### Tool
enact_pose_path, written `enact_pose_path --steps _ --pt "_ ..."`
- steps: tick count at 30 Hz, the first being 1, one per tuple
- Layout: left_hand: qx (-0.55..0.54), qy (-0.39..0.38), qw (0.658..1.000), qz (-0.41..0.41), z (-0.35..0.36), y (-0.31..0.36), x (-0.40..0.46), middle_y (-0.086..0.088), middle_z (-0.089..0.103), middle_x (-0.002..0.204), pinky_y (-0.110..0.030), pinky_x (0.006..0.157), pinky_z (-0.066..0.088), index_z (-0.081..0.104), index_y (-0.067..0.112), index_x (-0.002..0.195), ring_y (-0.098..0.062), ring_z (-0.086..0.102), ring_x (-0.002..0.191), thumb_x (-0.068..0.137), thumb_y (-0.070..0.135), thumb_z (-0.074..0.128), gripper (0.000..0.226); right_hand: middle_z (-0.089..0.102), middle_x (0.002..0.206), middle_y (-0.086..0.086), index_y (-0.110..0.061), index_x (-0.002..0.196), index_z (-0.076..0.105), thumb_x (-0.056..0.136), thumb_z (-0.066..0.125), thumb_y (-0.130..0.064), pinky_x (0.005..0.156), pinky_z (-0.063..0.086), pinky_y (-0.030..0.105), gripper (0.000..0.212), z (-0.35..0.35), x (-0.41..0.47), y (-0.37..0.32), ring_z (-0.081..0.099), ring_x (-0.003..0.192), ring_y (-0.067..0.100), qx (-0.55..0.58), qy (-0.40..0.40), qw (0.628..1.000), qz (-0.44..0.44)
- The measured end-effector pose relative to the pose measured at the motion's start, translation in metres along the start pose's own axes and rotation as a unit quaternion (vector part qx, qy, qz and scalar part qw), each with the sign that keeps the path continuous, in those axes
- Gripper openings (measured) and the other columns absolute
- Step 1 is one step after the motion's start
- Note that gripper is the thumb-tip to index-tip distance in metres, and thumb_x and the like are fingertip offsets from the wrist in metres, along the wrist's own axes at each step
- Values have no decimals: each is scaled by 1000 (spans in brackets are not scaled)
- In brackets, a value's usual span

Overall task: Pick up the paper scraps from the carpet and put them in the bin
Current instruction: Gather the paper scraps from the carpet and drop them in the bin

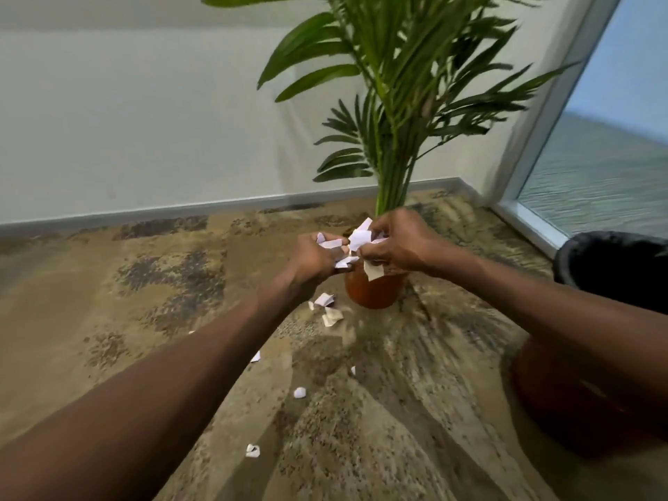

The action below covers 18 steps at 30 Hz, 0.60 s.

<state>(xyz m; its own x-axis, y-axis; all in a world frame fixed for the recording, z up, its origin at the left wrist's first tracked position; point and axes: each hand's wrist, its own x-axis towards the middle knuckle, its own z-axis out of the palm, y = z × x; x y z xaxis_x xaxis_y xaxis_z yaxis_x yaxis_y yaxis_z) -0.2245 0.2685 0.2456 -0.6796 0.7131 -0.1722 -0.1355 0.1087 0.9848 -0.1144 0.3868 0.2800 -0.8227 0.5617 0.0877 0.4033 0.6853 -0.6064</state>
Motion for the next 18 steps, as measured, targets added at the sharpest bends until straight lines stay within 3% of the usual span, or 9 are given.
enact_pose_path --steps 3,7,9,11,14,18 --pt "11 -19 1000 19 37 4 5 -16 68 90 -37 74 61 62 3 90 -21 68 74 88 -1 67 7 63 63 -13 -31 59 66 70 82 -28 43 35 13 20 -33 -19 16 54 54 -3 -23 38 999 5" --pt "-18 -58 997 44 95 9 1 -5 64 74 -16 43 49 58 3 89 -2 62 45 91 0 63 6 71 70 -2 -23 63 71 72 80 -24 59 46 26 13 -84 -49 41 63 66 14 -43 73 996 38" --pt "-40 -94 994 40 129 16 -1 -15 67 86 -23 51 56 55 3 85 -10 69 59 92 -2 60 10 69 67 -5 -19 67 74 75 81 -22 56 42 24 11 -112 -63 55 59 62 9 -43 99 992 59" --pt "-55 -129 989 37 164 24 -4 -24 65 101 -32 60 61 53 -2 87 -26 69 80 92 -4 59 8 68 72 3 -14 71 75 76 81 -23 57 40 22 12 -138 -79 68 55 63 11 -65 124 986 88" --pt "-40 -181 981 54 215 33 -15 -16 59 96 -20 45 52 56 0 90 -19 61 67 93 -4 57 6 69 78 12 -8 71 75 77 80 -21 58 40 24 15 -172 -104 90 56 65 16 -90 145 976 136" --pt "83 -214 965 129 272 43 -26 -16 65 87 -24 48 55 64 -2 94 -19 63 60 89 -1 61 5 61 58 7 -10 62 70 74 80 -21 48 32 23 19 -201 -133 116 46 49 11 -151 142 950 231"
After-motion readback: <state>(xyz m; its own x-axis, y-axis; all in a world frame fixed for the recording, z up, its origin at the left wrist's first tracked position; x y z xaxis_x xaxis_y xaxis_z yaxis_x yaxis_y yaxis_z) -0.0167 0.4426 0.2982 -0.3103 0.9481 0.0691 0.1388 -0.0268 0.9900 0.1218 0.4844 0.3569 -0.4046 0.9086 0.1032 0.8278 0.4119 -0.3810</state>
